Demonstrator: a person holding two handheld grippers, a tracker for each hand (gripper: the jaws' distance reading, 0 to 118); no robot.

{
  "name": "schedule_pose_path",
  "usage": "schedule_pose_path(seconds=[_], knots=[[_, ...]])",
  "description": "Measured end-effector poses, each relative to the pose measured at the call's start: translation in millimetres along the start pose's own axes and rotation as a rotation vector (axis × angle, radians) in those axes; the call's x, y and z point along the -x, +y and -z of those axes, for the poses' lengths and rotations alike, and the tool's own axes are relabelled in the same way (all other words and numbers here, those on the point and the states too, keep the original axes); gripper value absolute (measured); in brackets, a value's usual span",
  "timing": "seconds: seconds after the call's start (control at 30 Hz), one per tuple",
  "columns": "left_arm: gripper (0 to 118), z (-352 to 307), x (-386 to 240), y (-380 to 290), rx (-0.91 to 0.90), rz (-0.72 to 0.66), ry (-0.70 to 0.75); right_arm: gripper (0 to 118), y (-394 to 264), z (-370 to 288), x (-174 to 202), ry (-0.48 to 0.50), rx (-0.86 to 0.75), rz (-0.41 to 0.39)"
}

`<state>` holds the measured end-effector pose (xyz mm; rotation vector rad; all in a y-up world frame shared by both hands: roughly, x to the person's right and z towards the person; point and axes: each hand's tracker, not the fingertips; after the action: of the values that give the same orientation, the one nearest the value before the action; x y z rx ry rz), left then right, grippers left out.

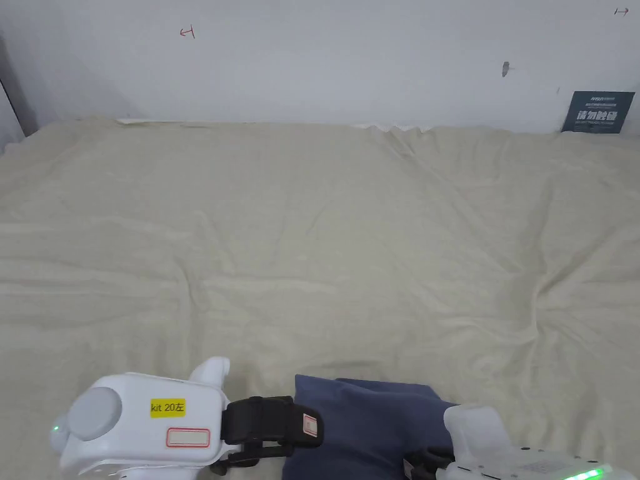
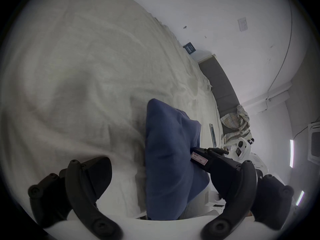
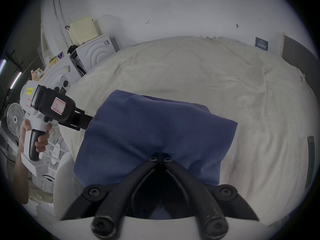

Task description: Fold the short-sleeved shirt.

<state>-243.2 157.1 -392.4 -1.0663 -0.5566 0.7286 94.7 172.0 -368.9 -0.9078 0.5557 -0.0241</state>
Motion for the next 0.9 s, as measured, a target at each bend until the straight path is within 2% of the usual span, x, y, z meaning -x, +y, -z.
schedule_pose_path(seconds=[0.3,0.4,0.43,0.47,0.5,0.57,0.63,0.67,0.83,0.9], knots=[[111,51.6,-1.0,12.4,0.107,-0.01,-0.214,0,3.0,-0.1,0.0,0.011,0.01,0.013],[80,53.8,2.5,16.0,0.097,-0.052,-0.189,0,5.7,-2.5,1.6,0.012,0.012,0.028],[80,49.6,3.1,16.8,0.062,-0.04,-0.137,0,7.0,-4.3,2.9,0.008,0.011,0.026],[37,48.4,5.0,17.1,0.027,-0.009,-0.048,0,9.0,-7.7,5.8,-0.005,0.004,0.013],[21,50.4,11.3,14.7,0.072,-0.025,-0.046,0,11.7,-11.4,8.8,-0.003,-0.01,0.002],[21,47.0,23.4,15.2,0.058,-0.122,-0.17,0,19.7,-20.5,17.6,-0.024,-0.026,-0.013],[21,36.3,18.3,13.6,0.05,-0.085,-0.149,0,26.9,-31.2,25.1,-0.026,-0.083,-0.051],[21,28.9,13.4,15.2,0.048,-0.004,-0.12,0,31.0,-35.4,29.5,-0.029,-0.092,-0.055],[21,-28.2,16.8,29.1,0.005,0.081,0.013,0,46.9,-35.0,53.0,-0.051,-0.181,-0.108],[21,-62.0,23.6,35.4,0.004,0.144,0.124,0,52.0,-31.3,65.7,-0.072,-0.196,-0.144]])
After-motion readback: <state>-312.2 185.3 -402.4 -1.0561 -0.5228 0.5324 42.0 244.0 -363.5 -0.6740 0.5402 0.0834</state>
